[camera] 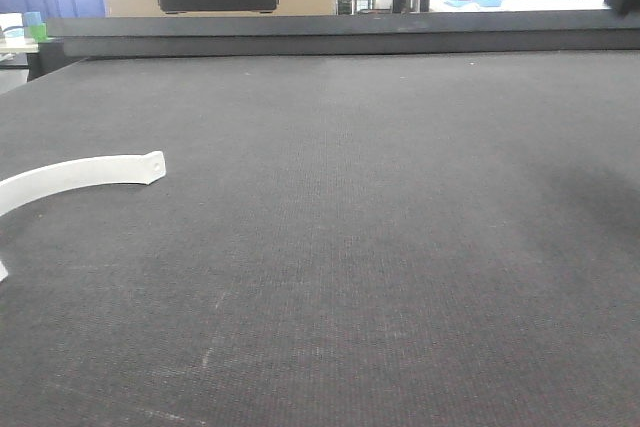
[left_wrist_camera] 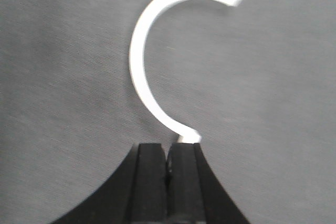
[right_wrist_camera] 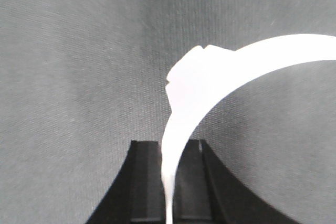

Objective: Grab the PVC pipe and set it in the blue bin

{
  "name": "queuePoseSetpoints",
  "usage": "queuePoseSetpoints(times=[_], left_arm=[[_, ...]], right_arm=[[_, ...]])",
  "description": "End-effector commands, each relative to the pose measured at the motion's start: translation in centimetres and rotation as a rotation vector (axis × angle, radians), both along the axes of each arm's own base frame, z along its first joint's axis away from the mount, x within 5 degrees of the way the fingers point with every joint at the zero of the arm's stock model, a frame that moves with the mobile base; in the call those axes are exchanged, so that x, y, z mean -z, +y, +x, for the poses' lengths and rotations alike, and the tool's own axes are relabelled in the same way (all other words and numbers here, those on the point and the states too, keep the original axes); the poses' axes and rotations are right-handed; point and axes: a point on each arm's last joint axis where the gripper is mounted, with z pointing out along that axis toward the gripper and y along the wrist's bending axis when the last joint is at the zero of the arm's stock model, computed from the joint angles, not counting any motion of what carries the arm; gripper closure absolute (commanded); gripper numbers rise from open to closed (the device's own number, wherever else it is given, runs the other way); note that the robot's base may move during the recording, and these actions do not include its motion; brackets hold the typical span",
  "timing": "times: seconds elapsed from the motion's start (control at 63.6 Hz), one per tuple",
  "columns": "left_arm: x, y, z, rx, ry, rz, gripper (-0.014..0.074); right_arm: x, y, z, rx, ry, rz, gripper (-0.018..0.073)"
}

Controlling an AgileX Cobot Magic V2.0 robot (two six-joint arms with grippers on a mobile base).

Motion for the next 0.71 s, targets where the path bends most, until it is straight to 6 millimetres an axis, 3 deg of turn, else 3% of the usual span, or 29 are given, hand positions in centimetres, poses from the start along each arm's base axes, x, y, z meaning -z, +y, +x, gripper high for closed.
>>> queuePoseSetpoints(times=[0.0, 0.299, 0.691], left_arm=[[0.2, 0.1, 1.8, 0.017, 0.022, 0.072, 0.0707], [2.8, -0.8, 6.5, 0.042, 0.109, 0.059, 0.0707], [7.1, -0.9, 9.4, 0.042, 0.177, 0.066, 0.0704]], right_arm=[[-1.0, -0.1, -0.6, -0.034, -0.038, -0.019, 0.0727], [-1.4, -0.2, -0.9, -0.04, -0.067, -0.02, 0.0727], [-1.5, -0.2, -0.7, -0.039, -0.081, -0.019, 0.0727]])
